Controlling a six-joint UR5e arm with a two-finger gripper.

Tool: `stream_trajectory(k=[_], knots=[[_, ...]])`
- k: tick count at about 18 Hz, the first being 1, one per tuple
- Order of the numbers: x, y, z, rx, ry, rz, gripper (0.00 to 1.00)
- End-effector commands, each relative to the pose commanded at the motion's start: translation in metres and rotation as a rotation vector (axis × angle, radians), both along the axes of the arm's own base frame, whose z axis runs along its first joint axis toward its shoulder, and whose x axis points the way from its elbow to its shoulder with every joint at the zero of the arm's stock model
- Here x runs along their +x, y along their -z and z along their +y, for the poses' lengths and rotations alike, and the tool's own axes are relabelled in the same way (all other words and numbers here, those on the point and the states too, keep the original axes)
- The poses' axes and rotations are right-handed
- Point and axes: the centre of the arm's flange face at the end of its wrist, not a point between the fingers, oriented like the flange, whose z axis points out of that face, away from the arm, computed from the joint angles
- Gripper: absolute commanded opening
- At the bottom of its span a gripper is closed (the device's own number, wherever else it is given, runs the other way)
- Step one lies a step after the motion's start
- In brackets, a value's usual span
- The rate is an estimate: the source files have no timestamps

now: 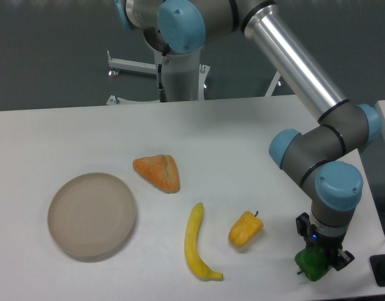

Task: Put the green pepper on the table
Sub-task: 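Hold the green pepper in the gripper near the table edge, then carry the green pepper past the yellow mini pepper, lifting it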

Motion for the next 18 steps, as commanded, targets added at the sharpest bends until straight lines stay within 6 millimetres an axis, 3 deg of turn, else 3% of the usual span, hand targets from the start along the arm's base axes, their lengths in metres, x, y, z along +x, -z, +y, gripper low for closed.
stream_trajectory(k=[10, 13, 18], knots=[[0.011, -0.013, -0.005, -0.009, -0.008, -0.04, 0.5], [0.029, -0.022, -0.01, -0.03, -0.022, -0.072, 0.5], [0.088, -0.051, -0.006, -0.031, -0.014, -0.094, 0.5]])
